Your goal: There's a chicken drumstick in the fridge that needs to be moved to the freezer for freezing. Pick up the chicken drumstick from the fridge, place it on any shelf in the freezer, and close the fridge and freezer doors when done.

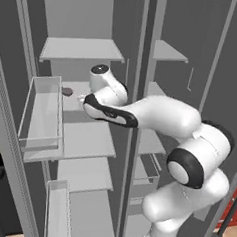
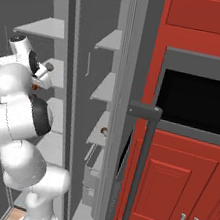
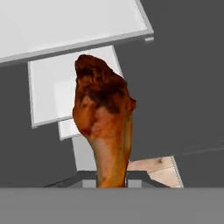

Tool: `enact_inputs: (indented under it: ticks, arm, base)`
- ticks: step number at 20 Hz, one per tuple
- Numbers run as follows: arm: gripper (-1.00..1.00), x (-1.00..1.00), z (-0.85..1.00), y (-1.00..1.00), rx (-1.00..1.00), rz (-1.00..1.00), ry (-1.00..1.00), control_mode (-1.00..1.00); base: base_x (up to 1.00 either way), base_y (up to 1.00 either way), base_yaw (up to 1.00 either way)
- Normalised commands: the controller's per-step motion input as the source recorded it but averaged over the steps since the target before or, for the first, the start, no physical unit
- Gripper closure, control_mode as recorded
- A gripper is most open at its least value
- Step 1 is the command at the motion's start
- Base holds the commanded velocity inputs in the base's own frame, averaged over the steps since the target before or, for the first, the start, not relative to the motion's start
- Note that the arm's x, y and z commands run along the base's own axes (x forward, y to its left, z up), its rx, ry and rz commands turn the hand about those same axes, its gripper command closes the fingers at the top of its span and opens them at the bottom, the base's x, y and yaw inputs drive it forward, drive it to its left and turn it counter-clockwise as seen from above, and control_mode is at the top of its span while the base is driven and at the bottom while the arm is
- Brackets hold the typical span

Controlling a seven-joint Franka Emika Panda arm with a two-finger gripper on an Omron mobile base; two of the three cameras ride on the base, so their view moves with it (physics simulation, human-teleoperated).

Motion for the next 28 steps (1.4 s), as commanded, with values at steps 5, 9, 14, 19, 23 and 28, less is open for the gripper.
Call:
enact_inputs:
  ticks: [5, 9, 14, 19, 23, 28]
  arm:
    - [1.00, -0.97, 0.86, -0.58, 0.11, -0.02, 0.17, -1.00]
    - [1.00, -1.00, 0.92, -0.63, 0.03, 0.00, 0.06, -1.00]
    - [1.00, -0.71, 0.85, -0.63, 0.00, 0.00, 0.08, -1.00]
    - [1.00, -0.32, 0.51, -0.69, 0.00, 0.00, 0.00, -1.00]
    - [1.00, -0.03, 0.04, -0.74, 0.00, 0.00, -0.05, -1.00]
    - [1.00, 0.27, -0.05, -0.58, 0.00, 0.00, -0.01, -1.00]
  base:
    - [0.00, 0.00, 0.00]
    - [0.00, 0.00, 0.00]
    - [0.00, 0.00, 0.00]
    - [0.00, 0.00, 0.00]
    - [0.00, 0.00, 0.00]
    - [0.00, 0.00, 0.00]
